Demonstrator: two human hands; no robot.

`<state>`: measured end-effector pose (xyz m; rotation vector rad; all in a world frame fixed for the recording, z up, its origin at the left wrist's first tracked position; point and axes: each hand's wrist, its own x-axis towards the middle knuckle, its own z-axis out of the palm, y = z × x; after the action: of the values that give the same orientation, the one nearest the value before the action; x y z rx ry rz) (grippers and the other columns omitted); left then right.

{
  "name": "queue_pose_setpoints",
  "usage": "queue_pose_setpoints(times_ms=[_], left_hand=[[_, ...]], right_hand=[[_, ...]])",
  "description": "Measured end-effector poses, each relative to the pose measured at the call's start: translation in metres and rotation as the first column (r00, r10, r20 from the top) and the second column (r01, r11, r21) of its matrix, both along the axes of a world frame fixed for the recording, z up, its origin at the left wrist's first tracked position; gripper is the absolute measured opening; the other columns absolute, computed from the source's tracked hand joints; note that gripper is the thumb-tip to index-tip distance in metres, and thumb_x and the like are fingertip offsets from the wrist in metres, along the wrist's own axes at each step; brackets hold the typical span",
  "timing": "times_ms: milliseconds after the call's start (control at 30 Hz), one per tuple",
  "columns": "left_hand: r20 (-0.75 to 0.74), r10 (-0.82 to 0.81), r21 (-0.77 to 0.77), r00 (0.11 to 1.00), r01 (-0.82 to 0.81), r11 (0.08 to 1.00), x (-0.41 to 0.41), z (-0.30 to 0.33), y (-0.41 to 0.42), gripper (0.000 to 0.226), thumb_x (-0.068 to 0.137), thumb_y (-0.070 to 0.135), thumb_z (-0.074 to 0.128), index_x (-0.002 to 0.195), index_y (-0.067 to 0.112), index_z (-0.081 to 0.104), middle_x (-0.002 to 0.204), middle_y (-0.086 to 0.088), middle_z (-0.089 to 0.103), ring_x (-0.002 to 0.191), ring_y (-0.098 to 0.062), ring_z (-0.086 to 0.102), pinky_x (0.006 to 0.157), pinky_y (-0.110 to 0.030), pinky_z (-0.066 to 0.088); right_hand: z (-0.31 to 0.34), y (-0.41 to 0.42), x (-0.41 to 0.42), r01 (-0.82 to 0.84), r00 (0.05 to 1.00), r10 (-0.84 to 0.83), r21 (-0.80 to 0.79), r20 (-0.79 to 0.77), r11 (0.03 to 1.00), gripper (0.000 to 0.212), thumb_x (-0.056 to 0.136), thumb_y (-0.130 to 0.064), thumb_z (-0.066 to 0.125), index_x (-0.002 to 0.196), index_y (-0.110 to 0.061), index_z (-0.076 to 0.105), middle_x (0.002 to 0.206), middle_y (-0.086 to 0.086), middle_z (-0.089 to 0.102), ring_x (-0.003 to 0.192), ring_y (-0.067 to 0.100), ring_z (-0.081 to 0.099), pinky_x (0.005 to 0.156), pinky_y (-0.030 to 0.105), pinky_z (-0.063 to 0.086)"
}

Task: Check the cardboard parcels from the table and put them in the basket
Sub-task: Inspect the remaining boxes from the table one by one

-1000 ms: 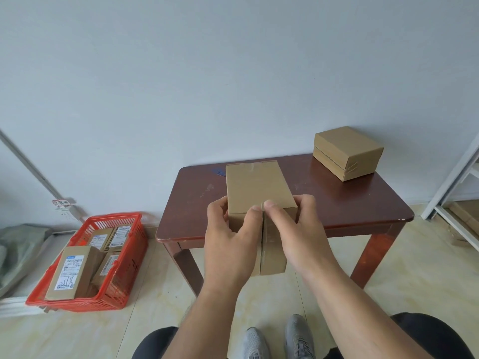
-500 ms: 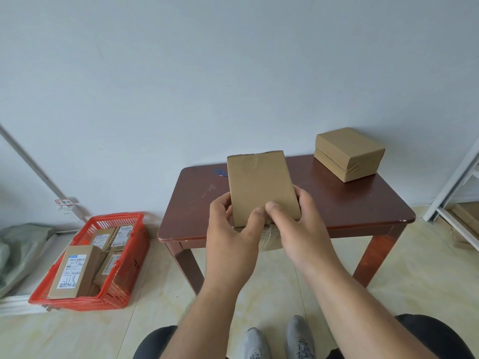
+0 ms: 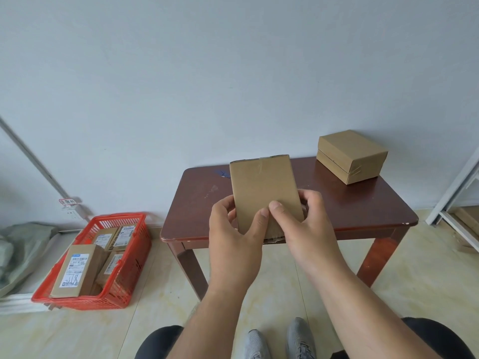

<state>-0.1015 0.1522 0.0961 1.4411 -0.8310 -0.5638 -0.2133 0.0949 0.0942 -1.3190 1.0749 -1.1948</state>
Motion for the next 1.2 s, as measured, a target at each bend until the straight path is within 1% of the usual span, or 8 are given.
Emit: queue_pose_setpoints(times_ms=[133, 300, 433, 567, 767, 1000, 1133, 1200], left_hand=[[0.005, 0.033, -0.007, 0.999, -0.033, 0.999, 0.004, 0.001, -0.004, 0.042, 0.09, 0.037, 0.082, 0.123, 0.032, 0.056, 0.121, 0.014, 0.069, 0.107, 0.002, 0.068, 0.075, -0.014, 0.057], [0.05, 0.041, 0.011, 0.998, -0.042, 0.999, 0.009, -0.001, -0.007, 0.043, 0.089, 0.05, 0.079, 0.126, 0.037, 0.06, 0.128, 0.014, 0.063, 0.112, -0.004, 0.068, 0.088, -0.032, 0.062], [0.065, 0.01, -0.008, 0.998, -0.009, 1.0, 0.002, -0.001, -0.001, 0.04, 0.09, 0.047, 0.078, 0.124, 0.046, 0.057, 0.124, 0.028, 0.051, 0.117, 0.0, 0.063, 0.091, -0.029, 0.059], [0.07, 0.035, 0.001, 0.997, -0.036, 0.999, -0.001, -0.004, 0.0, 0.041, 0.089, 0.046, 0.079, 0.123, 0.046, 0.055, 0.124, 0.029, 0.051, 0.118, 0.002, 0.061, 0.092, -0.026, 0.057], [0.058, 0.069, 0.033, 0.996, -0.071, 0.997, 0.007, 0.001, -0.005, 0.041, 0.09, 0.047, 0.078, 0.12, 0.034, 0.054, 0.112, 0.021, 0.067, 0.098, 0.006, 0.066, 0.066, -0.008, 0.051], [0.048, 0.03, 0.031, 0.998, -0.032, 0.999, -0.003, -0.006, -0.001, 0.044, 0.09, 0.04, 0.081, 0.123, 0.031, 0.053, 0.115, 0.02, 0.065, 0.095, 0.012, 0.064, 0.062, -0.008, 0.052], [0.061, 0.048, 0.021, 0.997, -0.049, 0.999, 0.002, -0.004, -0.003, 0.05, 0.089, 0.046, 0.08, 0.13, 0.033, 0.053, 0.119, 0.021, 0.066, 0.103, 0.008, 0.065, 0.071, -0.014, 0.056], [0.068, 0.058, 0.03, 0.996, -0.06, 0.998, 0.008, -0.002, -0.006, 0.061, 0.088, 0.052, 0.079, 0.139, 0.031, 0.052, 0.124, 0.021, 0.066, 0.112, 0.001, 0.065, 0.086, -0.027, 0.06]], right_hand=[[-0.004, 0.005, 0.001, -0.022, 1.0, 0.022, -0.008, 0.016, 1.0, 0.033, 0.091, -0.033, 0.08, 0.114, -0.034, 0.057, 0.108, -0.013, 0.073, 0.09, -0.005, 0.07, 0.07, 0.015, 0.053], [-0.009, 0.007, 0.002, -0.042, 0.997, 0.042, -0.004, 0.059, 0.999, 0.036, 0.092, -0.025, 0.081, 0.118, -0.032, 0.057, 0.112, -0.01, 0.074, 0.095, -0.001, 0.073, 0.076, 0.022, 0.057], [-0.008, 0.001, 0.001, -0.016, 0.999, 0.016, -0.013, 0.033, 1.0, 0.039, 0.092, -0.034, 0.079, 0.127, -0.037, 0.06, 0.12, -0.01, 0.072, 0.103, 0.003, 0.072, 0.088, 0.035, 0.06], [-0.009, -0.001, 0.002, -0.033, 0.999, 0.032, -0.038, -0.013, 0.999, 0.049, 0.094, -0.043, 0.075, 0.14, -0.038, 0.06, 0.135, -0.011, 0.061, 0.113, 0.0, 0.067, 0.093, 0.031, 0.059], [-0.015, 0.003, 0.003, -0.057, 0.998, 0.058, -0.013, 0.013, 0.998, 0.053, 0.081, -0.055, 0.078, 0.131, -0.044, 0.061, 0.132, -0.01, 0.065, 0.112, 0.008, 0.07, 0.092, 0.041, 0.062], [-0.011, 0.0, 0.0, -0.009, 0.998, 0.007, 0.035, 0.056, 0.999, 0.03, 0.09, -0.042, 0.08, 0.113, -0.038, 0.061, 0.102, -0.022, 0.074, 0.094, 0.001, 0.072, 0.089, 0.042, 0.062], [-0.013, 0.005, 0.003, -0.023, 0.997, 0.019, 0.046, 0.079, 0.999, 0.033, 0.09, -0.04, 0.081, 0.114, -0.035, 0.06, 0.106, -0.019, 0.075, 0.097, 0.002, 0.073, 0.09, 0.046, 0.062], [-0.014, 0.008, 0.004, -0.034, 0.995, 0.03, 0.041, 0.095, 0.999, 0.035, 0.091, -0.035, 0.082, 0.117, -0.032, 0.059, 0.108, -0.019, 0.075, 0.099, 0.002, 0.073, 0.09, 0.047, 0.063]])
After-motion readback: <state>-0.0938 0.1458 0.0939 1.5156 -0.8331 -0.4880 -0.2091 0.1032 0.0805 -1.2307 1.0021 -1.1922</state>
